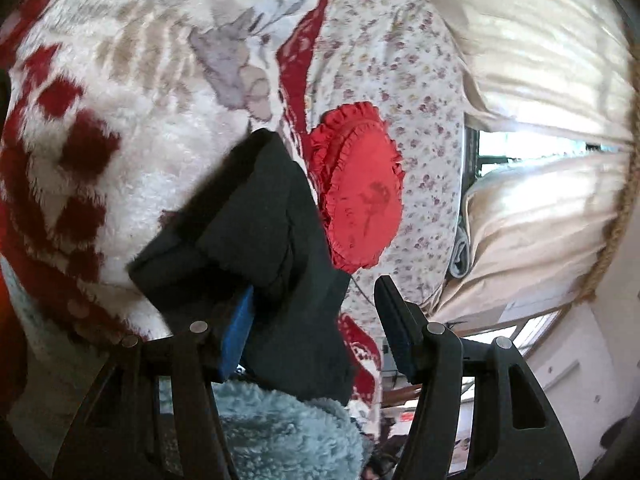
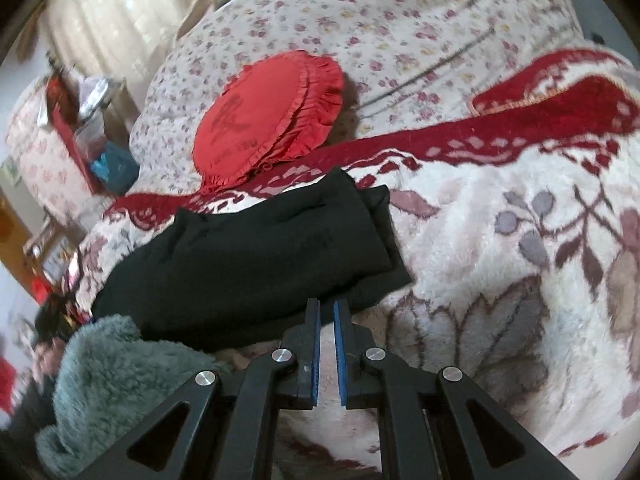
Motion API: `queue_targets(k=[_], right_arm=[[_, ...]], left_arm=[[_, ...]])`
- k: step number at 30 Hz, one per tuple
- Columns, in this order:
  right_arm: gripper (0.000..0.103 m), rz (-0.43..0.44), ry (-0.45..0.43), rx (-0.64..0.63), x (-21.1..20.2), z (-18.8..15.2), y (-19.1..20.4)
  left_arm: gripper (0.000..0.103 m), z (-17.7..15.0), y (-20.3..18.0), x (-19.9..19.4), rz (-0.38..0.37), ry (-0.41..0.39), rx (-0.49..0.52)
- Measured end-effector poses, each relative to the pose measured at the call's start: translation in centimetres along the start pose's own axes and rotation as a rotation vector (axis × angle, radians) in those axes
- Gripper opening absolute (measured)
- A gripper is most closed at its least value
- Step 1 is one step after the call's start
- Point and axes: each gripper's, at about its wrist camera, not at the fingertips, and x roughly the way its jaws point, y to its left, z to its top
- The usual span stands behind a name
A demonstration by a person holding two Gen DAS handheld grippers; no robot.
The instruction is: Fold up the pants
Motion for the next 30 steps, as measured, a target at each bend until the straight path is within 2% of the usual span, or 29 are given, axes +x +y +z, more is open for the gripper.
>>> queue_targets(k=[3, 5, 7, 11, 13, 15, 16, 17, 20, 22, 25, 27, 28, 30], right_arm=[[0.008, 0.029, -0.003, 0.135, -0.3, 0.3, -1.4], [0.022, 0.065, -0.020, 0.252, -0.6, 0.3, -2.8], [0.029, 0.125, -0.035, 0.393, -0.6, 0.1, -4.5], [0.029, 0.248, -0.027, 0.563, 0.2, -0.3, -6.4], [0.029, 0.344, -0.055, 0.676, 0.7, -0.6, -7.5], [0.029, 0.400, -0.082, 0.763, 1.0, -0.7, -8.5], [0.029, 0.413, -0.079, 0.790, 1.4, -0.7, -8.8], [0.029, 0.409, -0.064, 0.815, 1.9, -0.7, -9.2], [0.029, 0.404, -0.036, 0.815, 3.1, -0.4, -9.5], [0.029, 0.402, -0.007, 0.809, 4.1, -0.2, -9.5], [0.029, 0.412, 0.007, 0.779, 4.7, 0.0, -9.2], [0.021, 0.362, 0.020, 0.705, 4.5, 0.7, -8.6], [0.006, 0.332, 0.025, 0.653, 4.3, 1.3, -8.1], [0.004, 0.310, 0.002, 0.572, 3.3, 2.3, -7.3]], left_arm=[[0.058, 0.1, 0.2, 0.6, 0.079, 0.000, 0.035], [0.058, 0.0, 0.4, 1.3, 0.129, 0.004, 0.061], [0.058, -0.4, 0.5, 1.8, 0.142, 0.006, 0.078], [0.058, -1.3, -0.8, 2.4, 0.208, -0.006, 0.191], [0.050, -1.6, -1.4, 2.3, 0.235, -0.033, 0.239], [0.033, -1.8, -1.6, 2.3, 0.246, -0.042, 0.261], [0.025, -1.9, -1.7, 2.3, 0.264, -0.047, 0.272], [0.025, -1.9, -1.6, 2.4, 0.275, -0.046, 0.277], [0.020, -1.8, -1.1, 2.4, 0.295, -0.043, 0.274], [0.011, -1.7, -1.0, 2.5, 0.306, -0.045, 0.270], [0.007, -1.5, -1.4, 2.4, 0.310, -0.037, 0.275], [0.006, -1.2, -2.2, 2.4, 0.321, -0.037, 0.294], [0.005, -1.0, -2.9, 2.3, 0.313, -0.044, 0.297], [0.005, -0.6, -4.5, 1.6, 0.257, -0.064, 0.288]])
